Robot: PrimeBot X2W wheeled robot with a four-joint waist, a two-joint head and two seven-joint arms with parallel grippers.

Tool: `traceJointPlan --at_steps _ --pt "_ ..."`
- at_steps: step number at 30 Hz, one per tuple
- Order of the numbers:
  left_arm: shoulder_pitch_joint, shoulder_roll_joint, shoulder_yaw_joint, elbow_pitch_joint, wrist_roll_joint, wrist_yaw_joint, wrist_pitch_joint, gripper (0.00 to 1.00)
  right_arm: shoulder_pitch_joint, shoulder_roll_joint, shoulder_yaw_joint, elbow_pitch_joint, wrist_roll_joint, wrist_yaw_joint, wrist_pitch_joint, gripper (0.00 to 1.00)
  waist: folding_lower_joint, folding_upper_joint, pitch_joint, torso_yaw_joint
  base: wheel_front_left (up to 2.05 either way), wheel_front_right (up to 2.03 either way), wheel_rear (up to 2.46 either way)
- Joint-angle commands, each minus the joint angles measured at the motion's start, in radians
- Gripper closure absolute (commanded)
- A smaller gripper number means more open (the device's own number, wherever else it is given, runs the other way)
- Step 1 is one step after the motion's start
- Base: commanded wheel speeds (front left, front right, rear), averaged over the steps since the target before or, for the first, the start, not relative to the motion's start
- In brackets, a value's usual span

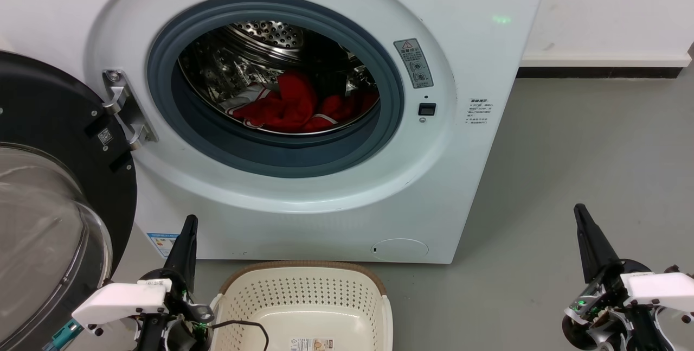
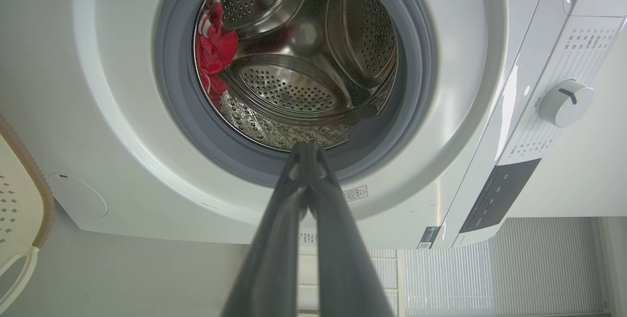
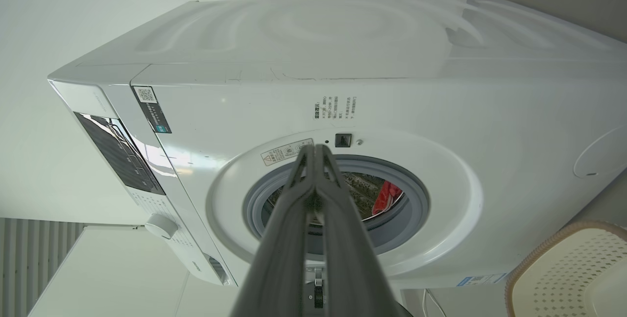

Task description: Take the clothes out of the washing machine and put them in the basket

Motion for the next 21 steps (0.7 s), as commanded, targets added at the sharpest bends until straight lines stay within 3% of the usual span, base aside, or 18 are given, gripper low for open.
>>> traceJointPlan --at_steps 1,11,12,21 --pt "0.007 -0.001 0.001 -0.004 -0.002 -0.003 0.002 1.0 -0.011 0.003 0.0 0.001 -0.005 0.0 0.001 1.0 0.0 -0.0001 0.0 0.0 0.0 0.0 0.0" --pt "0.007 -0.001 0.001 -0.004 -0.002 -0.003 0.002 1.0 -0.011 0.003 0.0 0.001 -0.005 0.0 0.001 1.0 0.0 -0.0001 0.0 0.0 0.0 0.0 0.0" --pt "0.0 0.0 0.0 0.0 0.0 0.0 0.0 0.0 0.0 0.0 0.0 0.0 0.0 0.0 0.0 0.0 0.0 -0.0001 0.0 0.0 0.0 0.0 0.0" --pt "-0.011 -0.001 -0.049 0.013 0.026 0.0 -0.037 0.0 0.018 0.001 0.013 -0.012 -0.017 0.0 -0.037 0.0 0.0 -0.0001 0.001 -0.003 0.0 0.0 0.0"
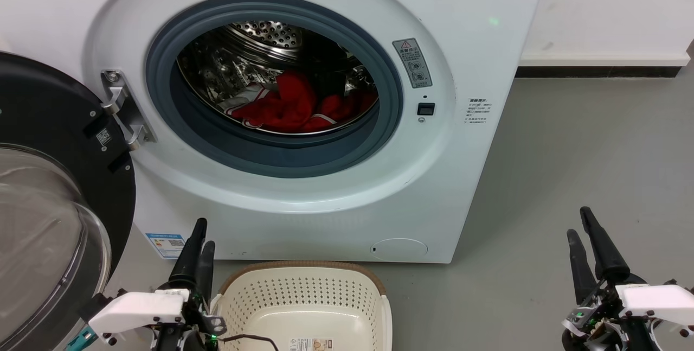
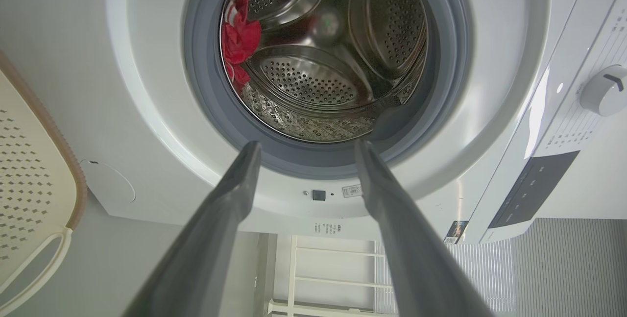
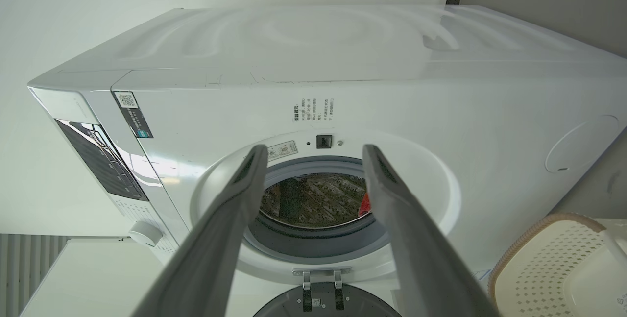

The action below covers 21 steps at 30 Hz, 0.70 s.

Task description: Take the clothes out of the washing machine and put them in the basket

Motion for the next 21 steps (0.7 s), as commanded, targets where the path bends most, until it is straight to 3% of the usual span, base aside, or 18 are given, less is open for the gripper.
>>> traceJointPlan --at_steps 1,7,21 --pt "-0.036 0.002 -0.01 -0.018 0.017 -0.001 -0.01 0.0 -0.012 -0.002 0.002 -0.026 -0.015 0.0 -0.01 0.0 0.0 0.0 0.0 -0.001 0.0 0.0 0.0" --pt "-0.049 0.002 -0.022 -0.03 0.108 -0.001 -0.038 0.0 -0.003 -0.002 -0.002 -0.054 -0.099 0.0 -0.039 0.0 0.0 0.0 0.0 -0.003 0.0 0.0 0.0" --pt "-0.07 0.002 -0.067 -0.061 0.392 -0.002 -0.098 0.0 0.018 -0.002 0.001 -0.112 -0.456 0.0 -0.098 0.0 0.0 0.0 -0.001 -0.001 0.0 0.0 0.0"
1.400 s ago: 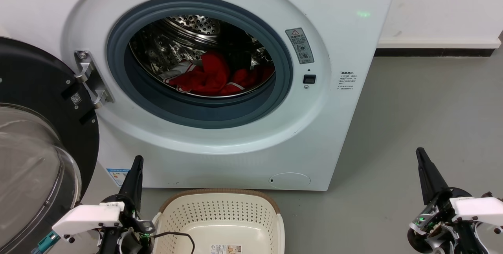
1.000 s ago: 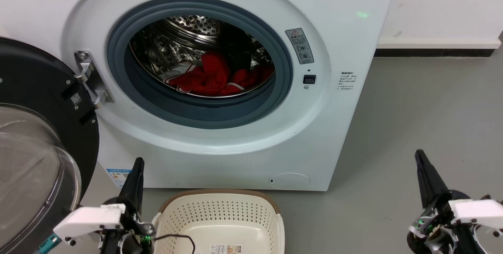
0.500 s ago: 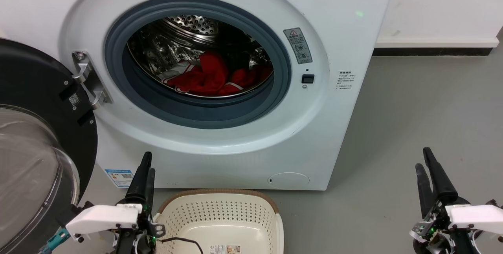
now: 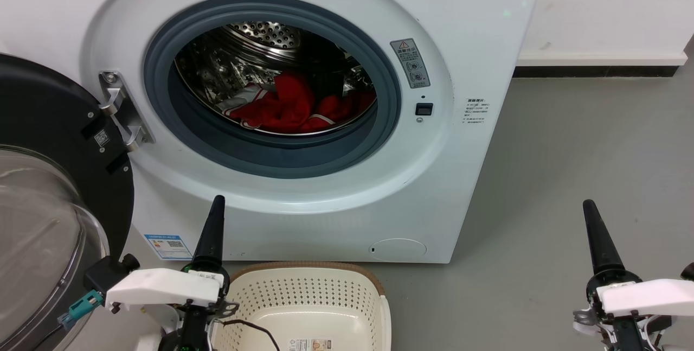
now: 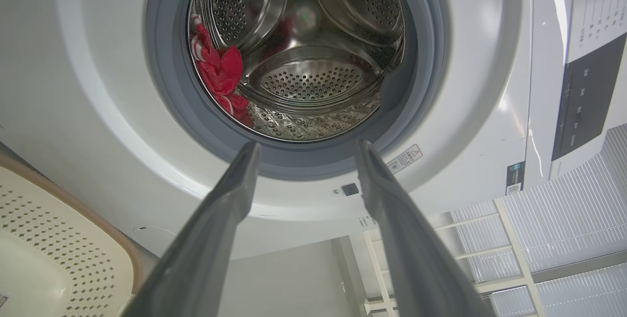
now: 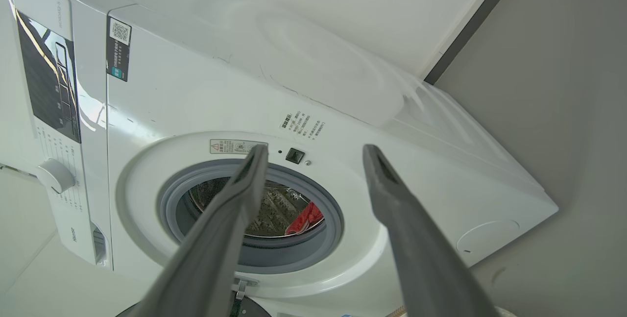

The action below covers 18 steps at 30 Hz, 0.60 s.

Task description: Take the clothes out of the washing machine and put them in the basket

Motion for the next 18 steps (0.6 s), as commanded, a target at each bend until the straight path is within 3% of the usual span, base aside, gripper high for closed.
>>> traceJointPlan --at_steps 1,18 --pt "-0.031 0.003 -0.007 -0.019 0.042 -0.002 -0.011 0.0 -0.004 -0.004 0.002 -0.023 -0.047 0.0 -0.01 0.0 0.0 -0.0001 0.0 0.001 0.0 0.0 0.0" --pt "-0.058 0.003 -0.069 -0.005 0.368 0.018 -0.072 0.0 0.018 -0.004 0.027 -0.052 -0.4 0.0 -0.071 0.0 0.0 -0.0001 -0.002 0.014 0.0 0.0 0.0"
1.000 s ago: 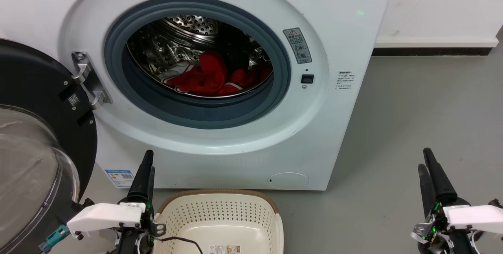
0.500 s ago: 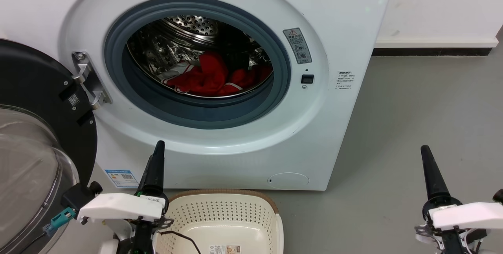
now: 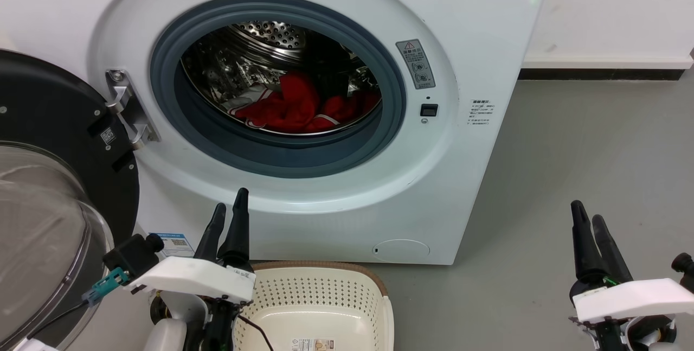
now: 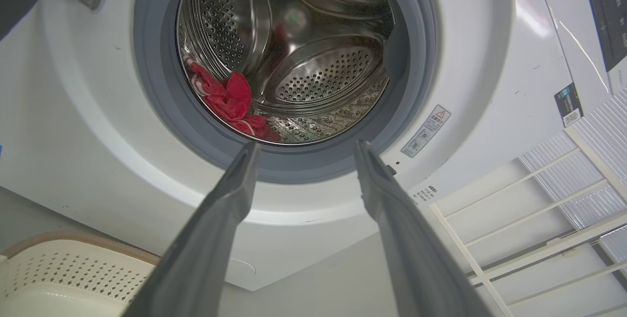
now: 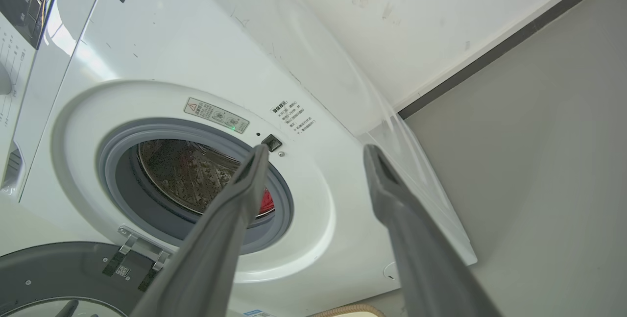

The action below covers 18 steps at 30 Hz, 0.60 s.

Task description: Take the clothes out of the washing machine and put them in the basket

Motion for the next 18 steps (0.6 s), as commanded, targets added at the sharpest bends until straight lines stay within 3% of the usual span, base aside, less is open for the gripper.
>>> traceJointPlan --at_steps 1,18 --pt "-0.032 0.003 -0.007 -0.008 0.038 0.004 -0.011 0.0 0.004 -0.004 0.002 -0.018 -0.043 0.0 -0.011 0.0 0.0 0.0 0.0 0.001 0.0 0.0 0.0" --pt "-0.049 0.003 -0.05 0.026 0.268 0.028 -0.061 0.0 0.019 -0.004 -0.005 -0.003 -0.298 0.0 -0.063 0.0 0.0 0.0 -0.006 0.007 0.0 0.0 0.0"
